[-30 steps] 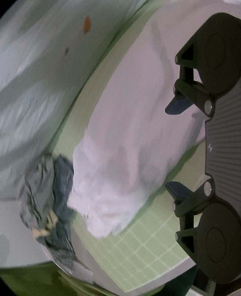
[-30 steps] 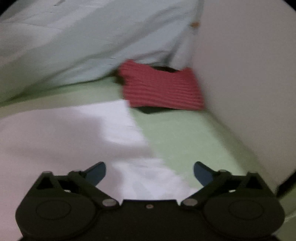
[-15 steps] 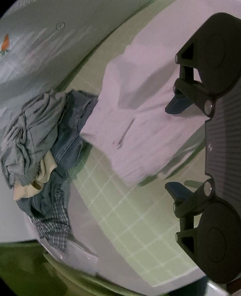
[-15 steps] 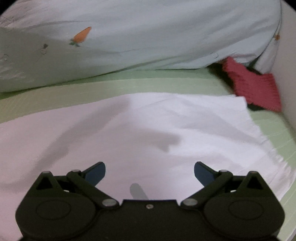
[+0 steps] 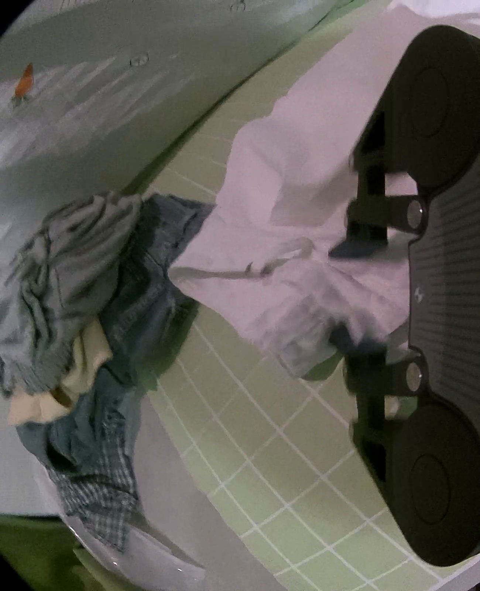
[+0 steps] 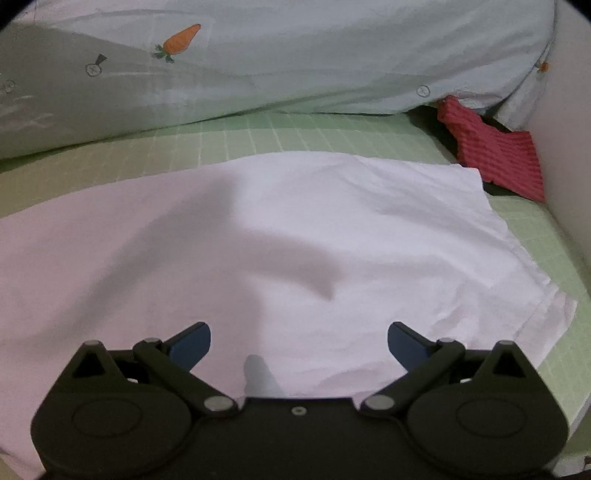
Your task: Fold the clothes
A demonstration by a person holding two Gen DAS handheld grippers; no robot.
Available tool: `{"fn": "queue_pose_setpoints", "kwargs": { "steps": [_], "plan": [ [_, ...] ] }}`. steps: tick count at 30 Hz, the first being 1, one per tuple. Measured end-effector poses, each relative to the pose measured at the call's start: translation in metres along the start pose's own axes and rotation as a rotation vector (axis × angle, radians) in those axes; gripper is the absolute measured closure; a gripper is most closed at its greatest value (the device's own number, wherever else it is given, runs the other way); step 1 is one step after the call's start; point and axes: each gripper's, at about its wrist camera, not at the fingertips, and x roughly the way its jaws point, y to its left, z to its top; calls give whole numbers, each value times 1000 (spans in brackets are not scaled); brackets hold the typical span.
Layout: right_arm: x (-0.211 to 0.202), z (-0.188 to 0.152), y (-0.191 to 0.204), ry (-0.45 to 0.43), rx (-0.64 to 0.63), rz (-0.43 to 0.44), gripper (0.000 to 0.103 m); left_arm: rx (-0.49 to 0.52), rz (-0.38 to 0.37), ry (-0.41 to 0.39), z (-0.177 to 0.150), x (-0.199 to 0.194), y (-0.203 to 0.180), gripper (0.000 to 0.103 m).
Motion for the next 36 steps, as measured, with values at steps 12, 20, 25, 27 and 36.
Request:
{"fn": "queue_pose_setpoints", "kwargs": {
  "steps": [12, 20, 25, 27, 36],
  "plan": [
    [4, -7, -41, -63, 41, 23, 0, 303, -132, -249, -10, -82, -132, 93],
    [11, -7, -112, -76, 69, 26, 0, 467, -239, -202, -89, -94, -249, 94],
    [16, -10, -154, -74, 37, 28, 0, 501, -207, -99, -151, -61, -297, 92],
    [19, -13, -169, -68, 16, 33, 0, 491, -150, -56, -171, -43, -308, 91],
    [33, -14, -200, -42, -40, 52, 0, 456, -188, -87, -181, -81, -313, 52]
  ]
}}
